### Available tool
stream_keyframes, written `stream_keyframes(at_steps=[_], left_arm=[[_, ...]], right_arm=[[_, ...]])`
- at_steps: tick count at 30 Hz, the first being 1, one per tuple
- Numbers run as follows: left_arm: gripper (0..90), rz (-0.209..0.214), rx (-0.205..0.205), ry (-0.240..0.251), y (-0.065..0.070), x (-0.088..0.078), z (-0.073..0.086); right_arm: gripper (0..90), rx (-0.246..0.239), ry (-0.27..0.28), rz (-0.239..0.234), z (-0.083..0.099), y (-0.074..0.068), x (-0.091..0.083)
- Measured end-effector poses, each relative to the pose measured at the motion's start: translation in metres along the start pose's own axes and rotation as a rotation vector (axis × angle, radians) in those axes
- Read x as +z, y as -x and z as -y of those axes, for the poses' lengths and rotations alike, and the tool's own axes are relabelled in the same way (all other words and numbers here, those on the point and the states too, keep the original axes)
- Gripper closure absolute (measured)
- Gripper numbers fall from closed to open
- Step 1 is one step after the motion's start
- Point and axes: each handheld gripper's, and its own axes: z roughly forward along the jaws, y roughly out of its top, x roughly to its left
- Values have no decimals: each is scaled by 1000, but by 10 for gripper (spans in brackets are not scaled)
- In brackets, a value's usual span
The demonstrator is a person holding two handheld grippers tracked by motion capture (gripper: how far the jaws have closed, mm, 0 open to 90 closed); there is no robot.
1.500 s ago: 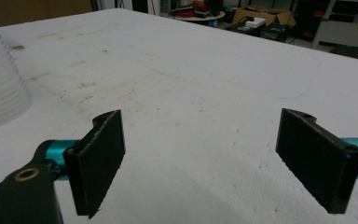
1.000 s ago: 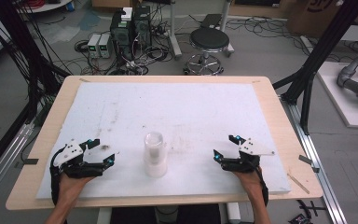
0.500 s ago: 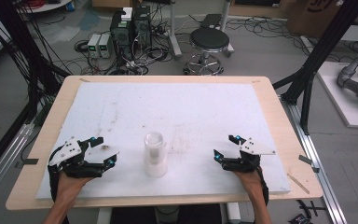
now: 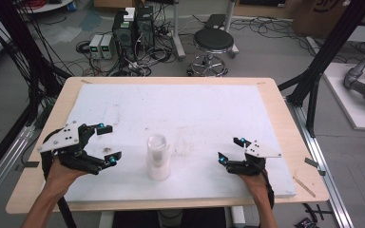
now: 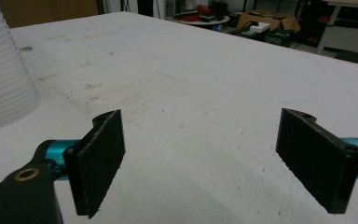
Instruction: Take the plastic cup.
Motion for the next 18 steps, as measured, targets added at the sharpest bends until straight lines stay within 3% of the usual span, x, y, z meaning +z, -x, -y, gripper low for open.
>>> stream_keyframes(at_steps=[3,8,9,14,15,18], left_arm=[[109,37,35,-10,0,3,-14],[109,110,56,-27,0,13,-29],[109,144,68,-55,-1,22,-34],[109,207,89,-102,-1,42,-43],[109,240,101,-139,-1,52,-47],[112,253,129,-175,0,60,-51]], right_arm=[[156,5,-1,1,0,0,0],[156,-3,-3,3,0,0,1],[156,2,-7,1,0,0,1],[156,5,-4,1,0,0,1],[156,3,-2,1,0,0,0],[156,6,-3,1,0,0,0]])
